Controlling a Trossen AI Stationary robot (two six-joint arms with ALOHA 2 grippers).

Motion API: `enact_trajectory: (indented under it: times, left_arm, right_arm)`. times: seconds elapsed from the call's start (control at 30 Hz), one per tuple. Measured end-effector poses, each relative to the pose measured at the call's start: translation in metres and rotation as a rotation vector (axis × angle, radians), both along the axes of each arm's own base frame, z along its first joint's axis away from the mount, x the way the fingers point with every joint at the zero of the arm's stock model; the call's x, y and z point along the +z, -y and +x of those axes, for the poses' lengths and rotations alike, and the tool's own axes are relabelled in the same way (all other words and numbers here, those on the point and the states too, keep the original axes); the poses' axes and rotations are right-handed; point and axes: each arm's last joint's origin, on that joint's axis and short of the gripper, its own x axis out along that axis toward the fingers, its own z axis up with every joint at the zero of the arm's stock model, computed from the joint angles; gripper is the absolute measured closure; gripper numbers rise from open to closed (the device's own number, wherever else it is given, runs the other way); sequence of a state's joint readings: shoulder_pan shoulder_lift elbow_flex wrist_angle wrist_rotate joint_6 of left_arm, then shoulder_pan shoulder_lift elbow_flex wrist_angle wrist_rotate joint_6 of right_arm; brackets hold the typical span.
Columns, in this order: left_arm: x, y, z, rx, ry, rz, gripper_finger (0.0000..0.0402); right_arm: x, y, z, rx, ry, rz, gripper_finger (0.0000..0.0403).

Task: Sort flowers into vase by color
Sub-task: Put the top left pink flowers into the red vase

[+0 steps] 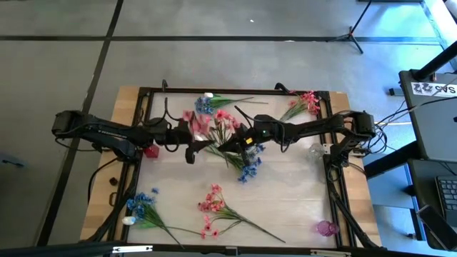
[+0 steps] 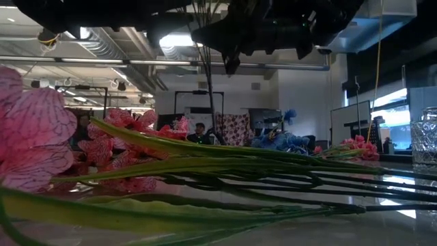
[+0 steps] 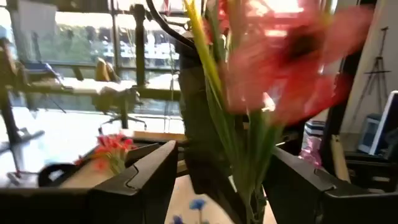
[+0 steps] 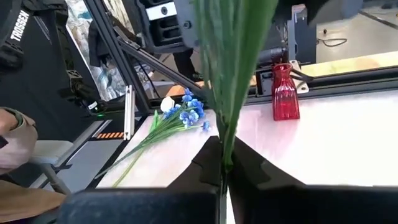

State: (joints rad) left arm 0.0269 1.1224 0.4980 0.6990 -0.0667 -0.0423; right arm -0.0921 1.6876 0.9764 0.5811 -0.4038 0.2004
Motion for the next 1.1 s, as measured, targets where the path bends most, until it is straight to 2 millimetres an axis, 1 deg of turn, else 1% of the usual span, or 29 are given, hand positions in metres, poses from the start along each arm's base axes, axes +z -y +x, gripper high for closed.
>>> enact_trajectory:
  times: [0.2,0.3,0.47,0.67,0.8,0.9,1.1]
  left_arm:
    - [0.012,0.000,-0.017,0.032,-0.002,0.033,0.0185]
    - [0.013,0.000,-0.018,0.030,-0.006,0.019,0.0185]
    - [-0.001,0.000,-0.007,0.022,-0.062,-0.009,0.0185]
    - [-0.010,-0.001,0.008,0.025,-0.023,-0.010,0.0185]
    - [-0.016,-0.001,0.015,0.025,-0.010,-0.010,0.0185]
    - [-0.017,-0.002,0.020,0.025,0.034,-0.006,0.0185]
    - [-0.028,-0.005,0.031,0.035,0.074,-0.010,0.0185]
  right_arm:
    - [0.011,0.000,-0.006,-0.030,0.016,-0.035,0.0400]
    - [0.015,0.001,-0.007,-0.064,0.048,-0.068,0.0401]
    - [0.011,0.003,-0.004,-0.115,0.048,-0.093,0.0401]
    - [0.009,0.003,-0.003,-0.120,0.046,-0.115,0.0401]
    - [0.009,0.003,-0.003,-0.120,0.043,-0.116,0.0401]
    - [0.009,0.003,-0.003,-0.119,0.045,-0.120,0.0401]
    - [0.003,0.003,0.000,-0.116,0.034,-0.141,0.0401]
